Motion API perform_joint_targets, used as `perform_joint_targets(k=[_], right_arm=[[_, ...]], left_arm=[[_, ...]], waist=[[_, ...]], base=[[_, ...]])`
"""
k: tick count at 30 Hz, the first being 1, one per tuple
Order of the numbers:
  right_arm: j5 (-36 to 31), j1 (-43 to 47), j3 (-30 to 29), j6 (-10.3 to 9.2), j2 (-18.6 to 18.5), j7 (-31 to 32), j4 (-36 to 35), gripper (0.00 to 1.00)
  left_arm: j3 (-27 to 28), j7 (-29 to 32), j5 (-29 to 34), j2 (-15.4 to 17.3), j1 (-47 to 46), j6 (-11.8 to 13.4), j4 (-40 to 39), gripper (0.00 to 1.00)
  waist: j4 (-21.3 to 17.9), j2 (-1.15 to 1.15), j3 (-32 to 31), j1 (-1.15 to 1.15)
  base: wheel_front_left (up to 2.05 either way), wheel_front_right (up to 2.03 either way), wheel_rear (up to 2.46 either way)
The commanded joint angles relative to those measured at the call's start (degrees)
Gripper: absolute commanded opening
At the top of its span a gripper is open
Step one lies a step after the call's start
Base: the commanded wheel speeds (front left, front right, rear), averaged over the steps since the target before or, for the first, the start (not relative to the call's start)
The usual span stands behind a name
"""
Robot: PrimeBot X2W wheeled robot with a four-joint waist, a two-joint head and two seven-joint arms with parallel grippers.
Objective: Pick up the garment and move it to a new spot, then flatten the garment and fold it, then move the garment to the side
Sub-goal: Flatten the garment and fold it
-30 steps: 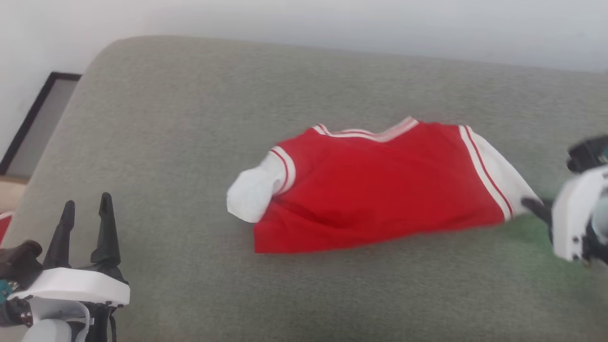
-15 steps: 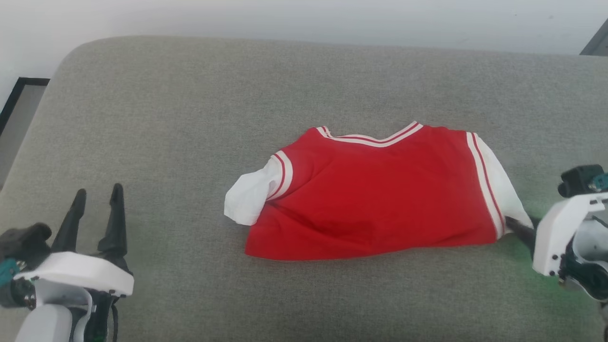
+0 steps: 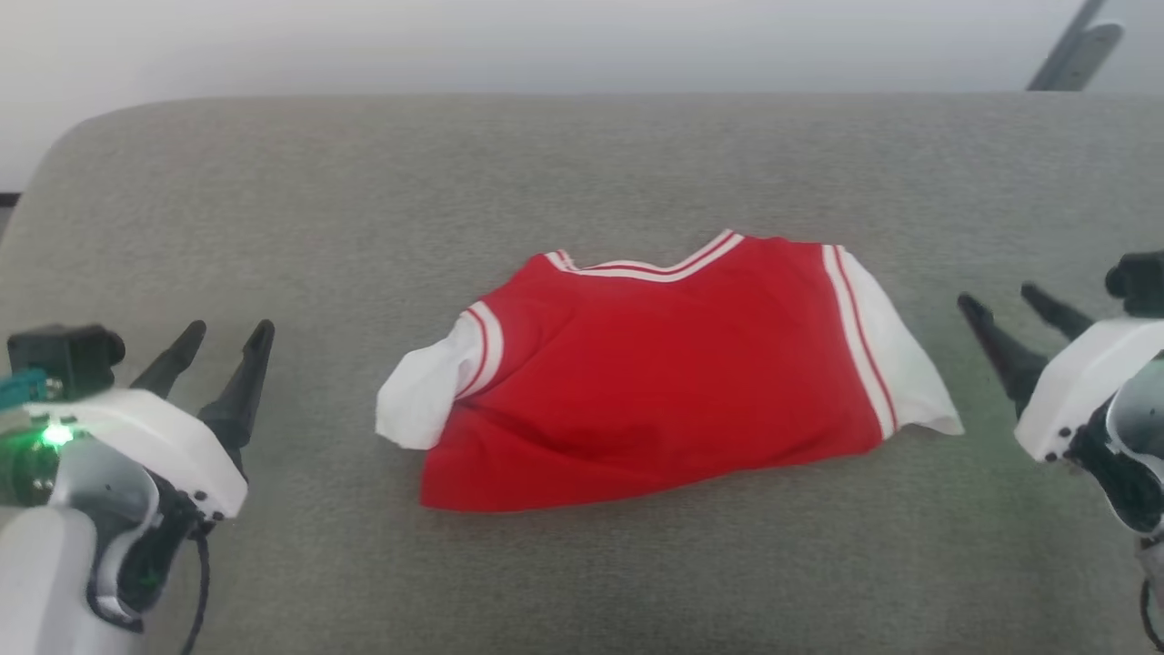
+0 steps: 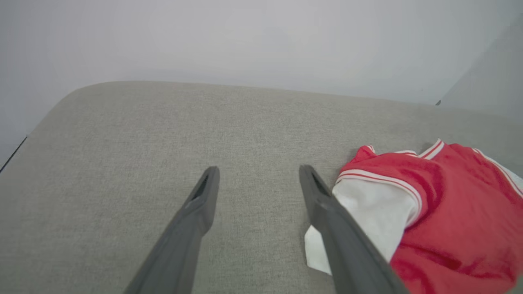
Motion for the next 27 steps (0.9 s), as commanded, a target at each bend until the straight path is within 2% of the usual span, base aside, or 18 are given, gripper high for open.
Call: perform_joint_targets(k=[1,7,12,19,27], right_arm=[[-0.4,0.2,-0.2,0.0,0.4,-0.7,-0.3,1.0],[-5.5,1.1,-4.6,0.0,4.4,-7.3,-4.3,1.0],[-9.1,1.9,-7.8,0.0,7.5,-9.9,-6.9,1.0],[-11.4,3.1,-10.2,0.0,10.4,-10.3,-9.7,1.0],[-12.4,3.4,-11.5,0.0,12.4,-10.2,-10.5,1.0]], left_arm=[[-0.2,0.5,-0.2,0.1,-0.9,-0.3,-0.2,1.0],[-2.6,10.3,-2.4,2.2,-3.9,-0.4,-1.4,1.0],[-5.7,18.7,-2.9,3.9,-6.4,-0.3,-1.7,1.0],[-7.9,30.2,-3.7,5.6,-8.6,2.8,-1.2,1.0],[-10.3,37.7,-2.7,6.9,-10.1,5.3,-0.9,1.0]], waist=[[-0.9,0.0,-0.1,0.0],[-4.1,0.0,0.2,0.0],[-6.5,0.0,1.2,0.0],[-9.4,0.0,3.9,0.0],[-11.3,0.0,6.6,0.0]], base=[[0.0,0.0,0.0],[0.0,0.0,0.0],[0.0,0.0,0.0],[0.0,0.0,0.0],[0.0,0.0,0.0]])
